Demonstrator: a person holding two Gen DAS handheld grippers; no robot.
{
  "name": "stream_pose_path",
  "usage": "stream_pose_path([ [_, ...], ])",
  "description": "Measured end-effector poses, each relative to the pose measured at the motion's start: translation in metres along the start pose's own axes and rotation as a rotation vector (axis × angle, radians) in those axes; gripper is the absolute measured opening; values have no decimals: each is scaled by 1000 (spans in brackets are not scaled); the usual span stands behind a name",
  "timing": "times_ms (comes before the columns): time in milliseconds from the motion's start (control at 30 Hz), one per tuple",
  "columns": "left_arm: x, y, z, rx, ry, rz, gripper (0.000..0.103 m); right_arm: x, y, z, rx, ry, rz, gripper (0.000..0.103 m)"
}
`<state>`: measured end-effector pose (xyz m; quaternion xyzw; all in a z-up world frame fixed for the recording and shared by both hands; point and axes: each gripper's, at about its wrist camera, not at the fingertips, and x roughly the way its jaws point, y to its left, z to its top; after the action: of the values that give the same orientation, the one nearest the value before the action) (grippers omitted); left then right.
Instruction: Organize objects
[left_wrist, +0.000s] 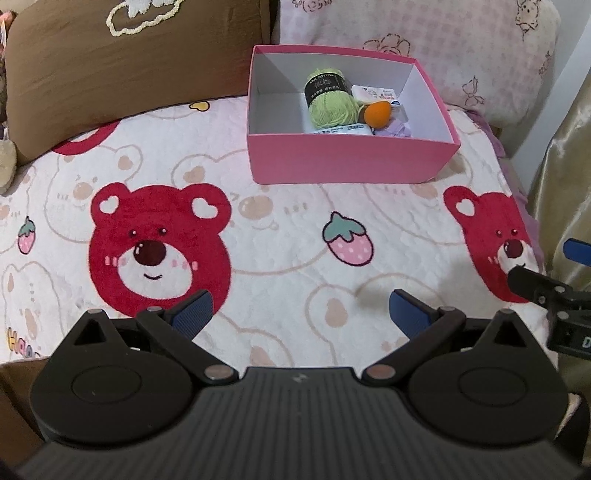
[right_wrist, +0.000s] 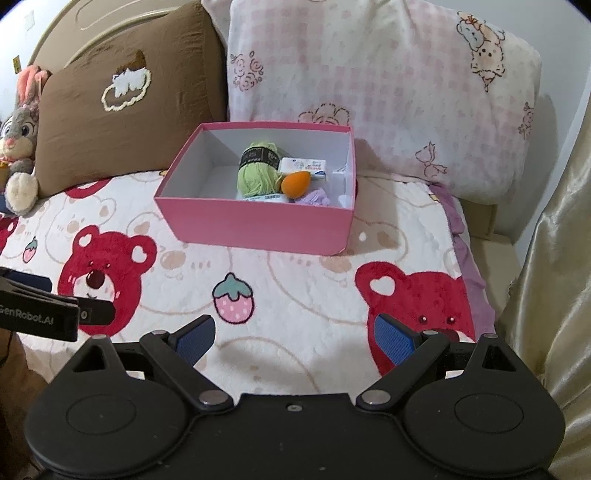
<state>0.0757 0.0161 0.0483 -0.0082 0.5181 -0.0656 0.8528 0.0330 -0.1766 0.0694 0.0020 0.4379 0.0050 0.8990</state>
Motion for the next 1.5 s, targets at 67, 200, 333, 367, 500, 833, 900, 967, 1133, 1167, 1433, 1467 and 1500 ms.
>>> stream_pose_path([
  [67,1,0,-1,1,6,2,103,-1,0,-2,-3,5,12,95],
  [200,2,2,-1,-11,18,-11,103,-2,1,-2,-6,14,7,95],
  [333,2,-1,-2,9,15,-12,103,0,-1,-4,10,29,7,95],
  [367,3,-1,-2,10,20,-7,103,0,-2,-4,13,33,13,95],
  [500,3,-2,-2,17,24,-7,103,3,-4,-6,20,42,7,95],
  [833,7,-1,-5,36,47,10,103,5,-6,-9,19,50,-7,95],
  [900,7,-1,-6,37,47,9,103,5,-6,-9,19,48,-4,95],
  [967,7,-1,-6,38,49,5,103,4,-6,-9,19,49,-4,95],
  [1133,7,-2,-6,43,45,3,103,4,-5,-10,16,49,-11,95],
  [1167,7,-3,-6,46,45,2,103,4,-4,-10,14,47,-13,95],
  [1433,6,-5,-8,58,49,-3,103,-1,3,-15,-14,41,1,95],
  [1467,6,-5,-9,61,48,-4,103,-2,5,-15,-18,40,2,95],
  [1500,6,-5,-9,65,45,-5,103,-3,6,-15,-22,37,4,95],
])
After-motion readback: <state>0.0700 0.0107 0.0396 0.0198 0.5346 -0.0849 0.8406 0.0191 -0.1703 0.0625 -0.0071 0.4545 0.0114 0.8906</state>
